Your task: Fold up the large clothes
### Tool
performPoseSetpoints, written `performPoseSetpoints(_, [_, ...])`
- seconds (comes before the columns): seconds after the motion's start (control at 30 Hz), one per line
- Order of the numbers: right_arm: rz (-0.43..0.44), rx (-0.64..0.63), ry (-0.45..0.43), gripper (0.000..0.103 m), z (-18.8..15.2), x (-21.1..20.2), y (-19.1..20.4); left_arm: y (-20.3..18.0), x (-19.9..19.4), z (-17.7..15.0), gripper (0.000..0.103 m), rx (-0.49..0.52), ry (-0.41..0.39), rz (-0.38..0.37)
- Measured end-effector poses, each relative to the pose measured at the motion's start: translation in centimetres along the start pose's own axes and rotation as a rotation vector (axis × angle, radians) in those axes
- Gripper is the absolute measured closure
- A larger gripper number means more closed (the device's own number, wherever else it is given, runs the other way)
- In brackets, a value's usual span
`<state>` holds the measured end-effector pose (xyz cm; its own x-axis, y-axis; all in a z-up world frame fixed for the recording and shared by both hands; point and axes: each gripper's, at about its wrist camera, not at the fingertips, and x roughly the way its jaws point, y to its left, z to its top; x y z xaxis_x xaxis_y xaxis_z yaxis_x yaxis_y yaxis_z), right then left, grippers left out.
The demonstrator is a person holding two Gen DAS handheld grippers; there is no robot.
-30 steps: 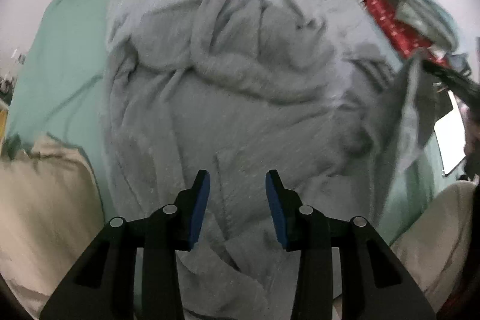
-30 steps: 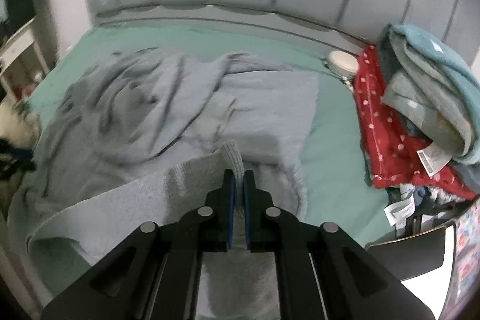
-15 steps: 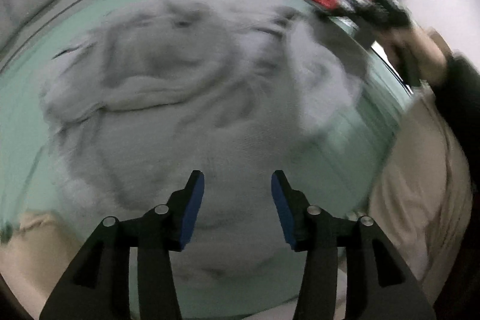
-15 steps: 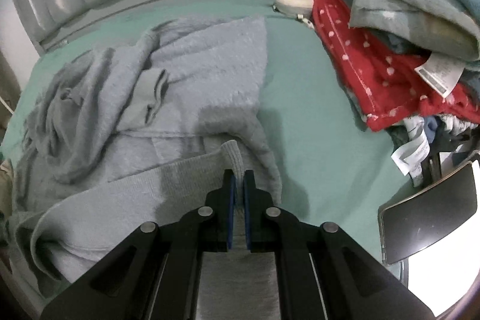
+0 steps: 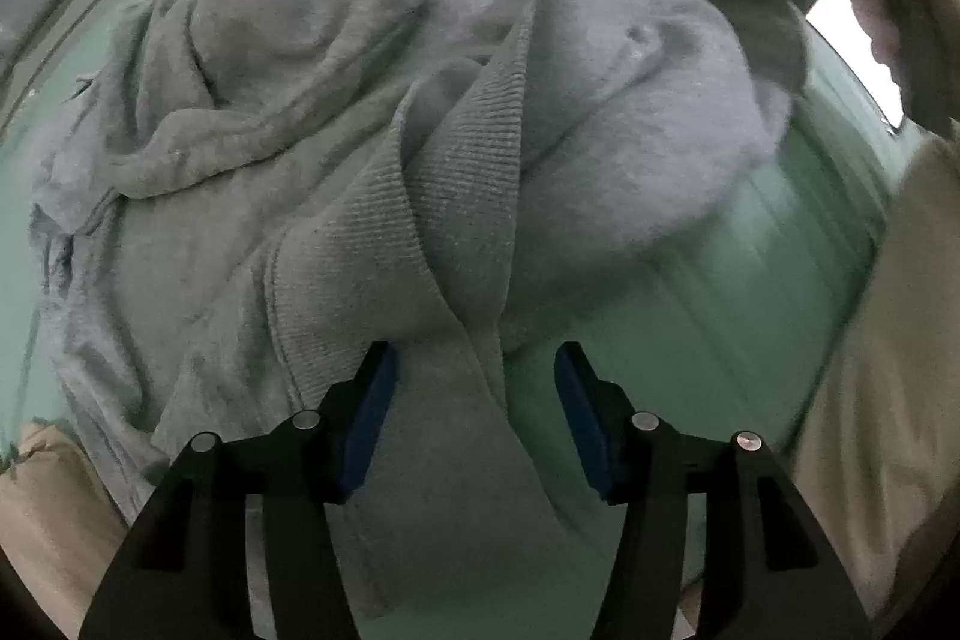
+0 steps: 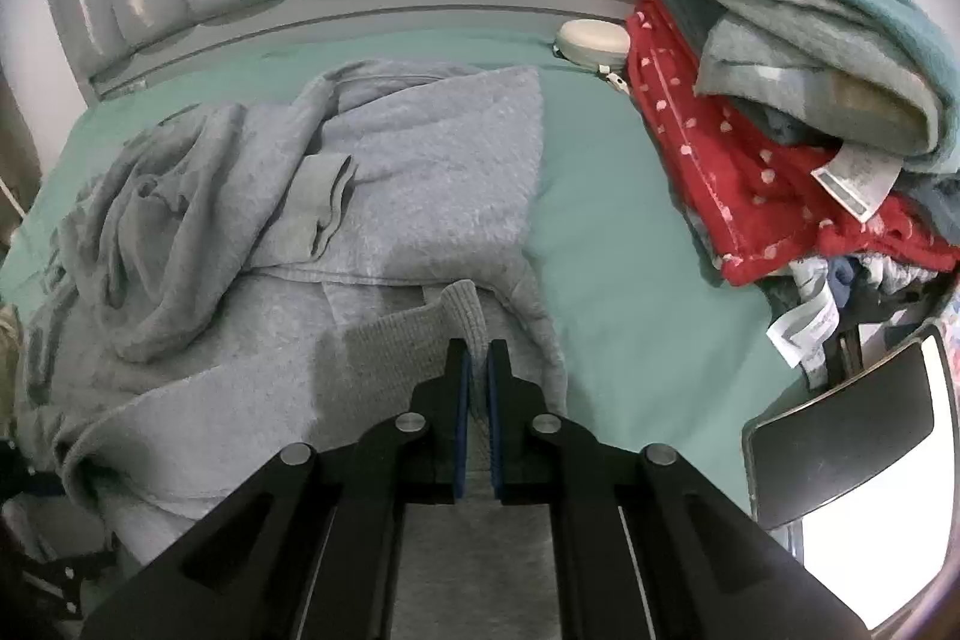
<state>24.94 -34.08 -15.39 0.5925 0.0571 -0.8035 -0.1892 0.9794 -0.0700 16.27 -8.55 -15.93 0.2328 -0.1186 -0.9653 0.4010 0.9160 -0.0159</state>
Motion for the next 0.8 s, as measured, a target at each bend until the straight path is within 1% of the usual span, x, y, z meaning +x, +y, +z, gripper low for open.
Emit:
performPoseSetpoints(0.03, [0.002,0.002,-0.001,0.098,0.0,0.0,-0.1,0.3,-0.1,0.1,0.047,-0.011,-0.007,0.006])
performPoseSetpoints(0.07, [0.006,0.007,-0.002,0.098,0.0,0.0,-0.2,0.7,-0.6,0.1,0.053,-0.028,-0.023,0.018])
performPoseSetpoints(0.1, [0.008,0.012,-0.003,0.098,0.0,0.0,-0.3,1.1,-1.0,0.2,0.075,-0.035,-0.038,0.047])
performPoseSetpoints(0.13, [0.014,0.019,-0.002,0.098,0.0,0.0,-0.5,1.8,-1.4,0.2,0.091,-0.039,-0.053,0.09])
performPoseSetpoints(0.17, [0.015,0.022,-0.002,0.098,-0.1,0.0,-0.5,2.9,-2.1,0.2,0.095,-0.059,-0.078,0.136])
performPoseSetpoints(0.23, [0.019,0.025,-0.001,0.098,0.0,0.1,-0.6,5.7,-3.5,0.3,0.102,-0.122,-0.117,0.18])
performPoseSetpoints(0.33, [0.021,0.026,-0.002,0.098,0.0,0.2,-0.5,9.1,-5.2,0.5,0.103,-0.179,-0.16,0.238])
performPoseSetpoints(0.37, [0.02,0.026,-0.001,0.098,0.0,0.1,-0.5,10.5,-5.9,0.8,0.103,-0.2,-0.173,0.216])
performPoseSetpoints(0.4, [0.019,0.028,0.001,0.098,0.0,0.2,-0.5,11.1,-6.7,0.8,0.102,-0.208,-0.2,0.14])
performPoseSetpoints(0.43, [0.019,0.029,0.005,0.098,0.1,0.3,-0.5,11.1,-7.1,0.7,0.102,-0.202,-0.208,0.062])
performPoseSetpoints(0.5, [0.018,0.034,0.01,0.098,0.1,0.5,-0.5,10.4,-7.2,0.7,0.102,-0.155,-0.18,-0.019])
performPoseSetpoints(0.6, [0.02,0.041,0.009,0.098,0.1,0.5,-0.5,6.9,-6.1,0.6,0.101,-0.068,-0.142,-0.024])
performPoseSetpoints(0.67, [0.015,0.036,0.004,0.098,0.1,0.3,-0.3,4.9,-5.4,0.3,0.1,-0.038,-0.141,-0.052])
performPoseSetpoints(0.7, [0.013,0.033,0.002,0.098,0.1,0.3,-0.2,4.1,-5.1,0.4,0.098,-0.035,-0.142,-0.065])
performPoseSetpoints(0.77, [0.011,0.03,-0.001,0.098,0.0,0.2,-0.3,2.5,-4.0,0.6,0.088,-0.051,-0.133,-0.068])
performPoseSetpoints(0.8, [0.012,0.033,-0.001,0.098,0.0,0.2,-0.4,2.0,-3.6,0.9,0.073,-0.06,-0.127,-0.072])
